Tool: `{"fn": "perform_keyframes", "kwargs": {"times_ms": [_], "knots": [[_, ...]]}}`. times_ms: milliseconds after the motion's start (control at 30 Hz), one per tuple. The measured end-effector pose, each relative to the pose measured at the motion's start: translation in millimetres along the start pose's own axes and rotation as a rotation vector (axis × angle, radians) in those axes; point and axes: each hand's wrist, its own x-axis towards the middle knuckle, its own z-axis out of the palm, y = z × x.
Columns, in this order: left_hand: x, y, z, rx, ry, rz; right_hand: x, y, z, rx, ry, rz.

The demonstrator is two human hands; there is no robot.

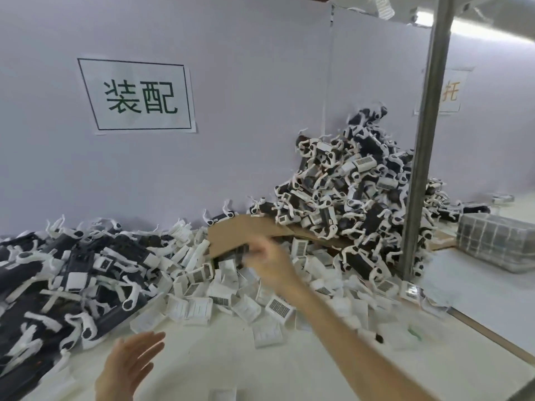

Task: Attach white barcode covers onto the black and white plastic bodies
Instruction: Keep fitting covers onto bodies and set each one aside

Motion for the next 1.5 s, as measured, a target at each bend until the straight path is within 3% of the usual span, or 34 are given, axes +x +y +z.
{"fn": "perform_keyframes", "kwargs": {"times_ms": [67,267,400,600,800,967,1200,1400,1500], "knots": [[-13,9,11,0.048,0.039,0.022,-52,37,36,-0.044,-0.211,0.053],[-37,13,13,0.084,0.325,0.294,-89,86,77,-0.397,-0.442,-0.084],[-42,28,-2,-0.049,0.423,0.266,-90,90,77,-0.287,-0.359,-0.133],[-41,41,-29,-0.398,0.416,0.179,-94,91,79,-0.239,-0.214,-0.216],[-42,46,-52,-0.645,0.47,0.194,-92,82,68,-0.05,-0.118,-0.128],[-40,49,-66,-0.899,0.539,0.146,-93,76,65,-0.055,-0.083,-0.151],[-38,52,-72,-1.073,0.43,0.119,-96,71,66,-0.061,-0.089,-0.134],[-39,39,-24,-0.434,0.213,0.049,-93,71,65,0.084,-0.037,-0.019],[-43,34,-12,-0.367,-0.045,0.024,-91,70,62,0.137,0.005,0.05]]}}
